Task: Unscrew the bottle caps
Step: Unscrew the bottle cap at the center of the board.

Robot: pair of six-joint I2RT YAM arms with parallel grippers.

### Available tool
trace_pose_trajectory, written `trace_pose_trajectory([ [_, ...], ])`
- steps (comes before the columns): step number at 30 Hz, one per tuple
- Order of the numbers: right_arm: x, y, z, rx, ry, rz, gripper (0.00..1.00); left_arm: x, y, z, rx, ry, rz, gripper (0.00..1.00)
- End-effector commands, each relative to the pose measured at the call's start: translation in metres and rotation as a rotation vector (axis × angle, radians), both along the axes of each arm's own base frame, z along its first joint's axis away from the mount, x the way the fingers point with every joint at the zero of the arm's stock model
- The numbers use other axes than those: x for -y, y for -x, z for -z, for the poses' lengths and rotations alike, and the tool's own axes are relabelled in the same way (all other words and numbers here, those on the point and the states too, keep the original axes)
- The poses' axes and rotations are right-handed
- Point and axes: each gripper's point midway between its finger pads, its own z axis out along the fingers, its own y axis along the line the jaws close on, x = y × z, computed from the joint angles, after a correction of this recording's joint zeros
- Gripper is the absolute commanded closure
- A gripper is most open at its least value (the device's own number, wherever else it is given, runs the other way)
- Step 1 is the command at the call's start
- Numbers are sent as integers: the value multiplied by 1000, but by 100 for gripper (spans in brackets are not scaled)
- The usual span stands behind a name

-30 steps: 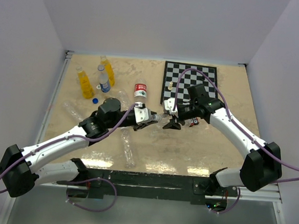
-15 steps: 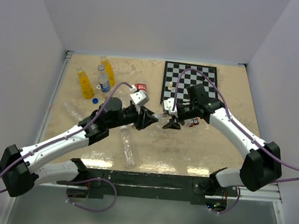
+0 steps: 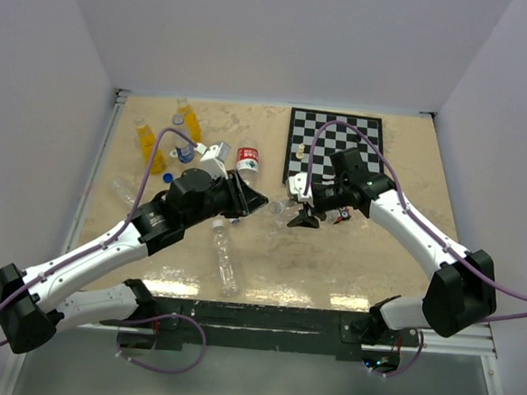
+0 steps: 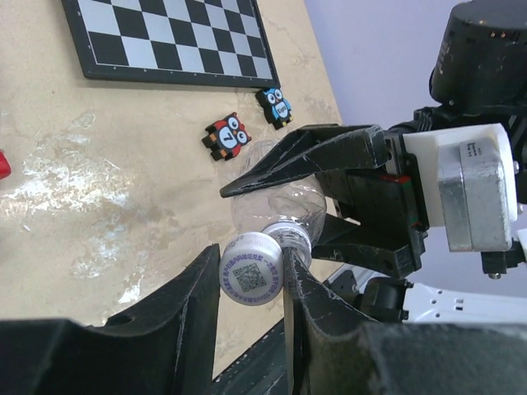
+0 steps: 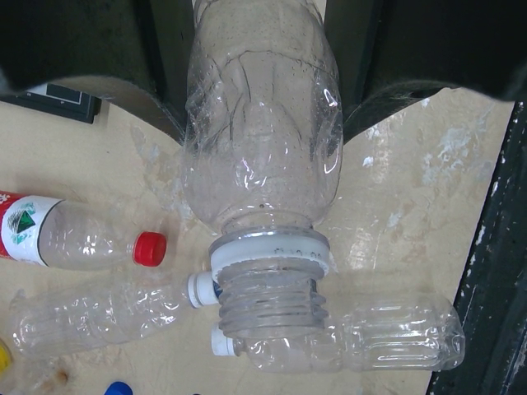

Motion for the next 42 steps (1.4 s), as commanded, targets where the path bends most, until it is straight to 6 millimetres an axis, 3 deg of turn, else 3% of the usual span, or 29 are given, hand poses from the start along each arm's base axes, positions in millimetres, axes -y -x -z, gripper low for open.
trace_pose_trajectory([
  [1, -4, 1, -11, 13, -31, -25, 100, 0, -4, -13, -13, 66, -42, 100],
  [9, -3, 1, -7, 3, -23, -23, 100, 7, -2, -20, 78, 52, 29, 98],
  [17, -3, -1, -4, 0, -15, -16, 100, 11, 8, -21, 204, 31, 143, 60],
  [22, -3, -1, -4, -1, -16, -17, 100, 8, 11, -15, 219, 13, 152, 28],
  [25, -4, -1, -5, -2, -17, -18, 100, 6, 10, -17, 232, 0, 149, 20],
  [30, -3, -1, -4, -3, -14, -16, 100, -2, 9, -25, 277, -26, 131, 18],
  [31, -3, -1, -3, -5, -13, -16, 100, -6, 11, -19, 266, -56, 132, 18],
  [42, -4, -2, -3, -7, -15, -12, 100, -38, 12, -23, 392, -147, 66, 15],
])
